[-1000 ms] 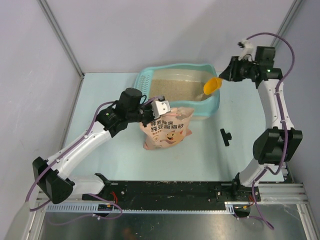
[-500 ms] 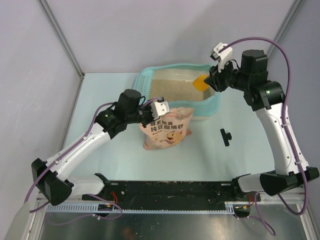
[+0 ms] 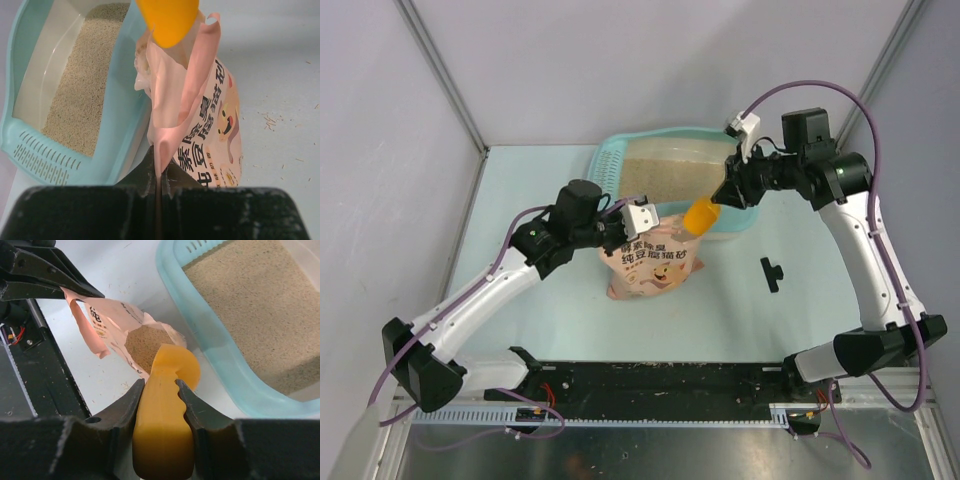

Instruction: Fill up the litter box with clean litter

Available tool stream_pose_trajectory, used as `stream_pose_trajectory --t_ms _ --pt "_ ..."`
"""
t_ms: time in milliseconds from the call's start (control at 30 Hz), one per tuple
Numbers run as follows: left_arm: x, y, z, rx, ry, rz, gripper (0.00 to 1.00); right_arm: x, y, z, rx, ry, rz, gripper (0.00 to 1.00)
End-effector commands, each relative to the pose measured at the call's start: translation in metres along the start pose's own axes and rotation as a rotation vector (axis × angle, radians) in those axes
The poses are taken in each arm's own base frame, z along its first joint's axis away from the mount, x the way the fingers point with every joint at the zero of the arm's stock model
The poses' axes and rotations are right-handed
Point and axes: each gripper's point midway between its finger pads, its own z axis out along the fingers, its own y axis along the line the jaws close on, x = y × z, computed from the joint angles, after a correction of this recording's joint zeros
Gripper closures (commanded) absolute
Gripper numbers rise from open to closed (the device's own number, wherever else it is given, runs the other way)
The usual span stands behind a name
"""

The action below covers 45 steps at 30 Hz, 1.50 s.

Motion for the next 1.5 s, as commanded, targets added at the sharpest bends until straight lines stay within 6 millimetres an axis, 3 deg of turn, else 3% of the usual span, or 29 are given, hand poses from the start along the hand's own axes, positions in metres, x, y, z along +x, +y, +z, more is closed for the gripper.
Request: stream_pose_trajectory --t_ms 0,200,233,300,433,600,833,933,1033,1200,1300,1467 --pt "-0.039 0.017 -0.019 -0.076 -0.141 0.053 1.0 0.005 0.016 0.007 -0.094 0.019 0.021 1.0" --pt "-0.051 0.016 -0.025 -0.067 -0.177 0.056 1.0 0.022 0.017 0.045 -0.076 0.114 0.024 1.0" --pt "-0.054 0.016 -0.026 -0.064 -0.186 0.056 1.0 0.02 0.003 0.052 0.02 0.117 0.035 1.0" --pt "-0.057 0.013 -0.027 -0.053 -0.199 0.049 1.0 0.01 -0.005 0.063 0.105 0.076 0.171 1.0" --pt "-0.054 0.011 -0.028 -0.049 -0.197 0.059 1.0 0.014 -0.031 0.064 0.28 0.07 0.339 1.0" --pt "-0.05 0.012 -0.021 -0.051 -0.174 0.024 1.0 0.035 -0.04 0.065 0.408 0.121 0.435 1.0" --pt "-0.063 0.011 -0.023 -0.045 -0.201 0.096 1.0 0.067 -0.006 0.085 0.395 0.175 0.442 1.0" --pt "-0.064 0.004 -0.027 -0.027 -0.224 0.118 1.0 0.073 0.001 0.087 0.406 0.224 0.288 1.0" --pt "-0.065 0.003 -0.031 -0.043 -0.255 0.114 1.0 0.083 -0.004 0.086 0.431 0.285 0.227 1.0" --pt "-0.066 0.006 -0.028 -0.073 -0.262 0.029 1.0 0.11 -0.013 0.099 0.482 0.35 0.287 1.0" --pt "-0.061 0.006 -0.027 -0.083 -0.254 -0.017 1.0 0.113 -0.008 0.112 0.445 0.322 0.352 1.0" --pt "-0.056 -0.005 -0.026 -0.116 -0.218 0.041 1.0 0.138 0.003 0.13 0.39 0.331 0.504 1.0"
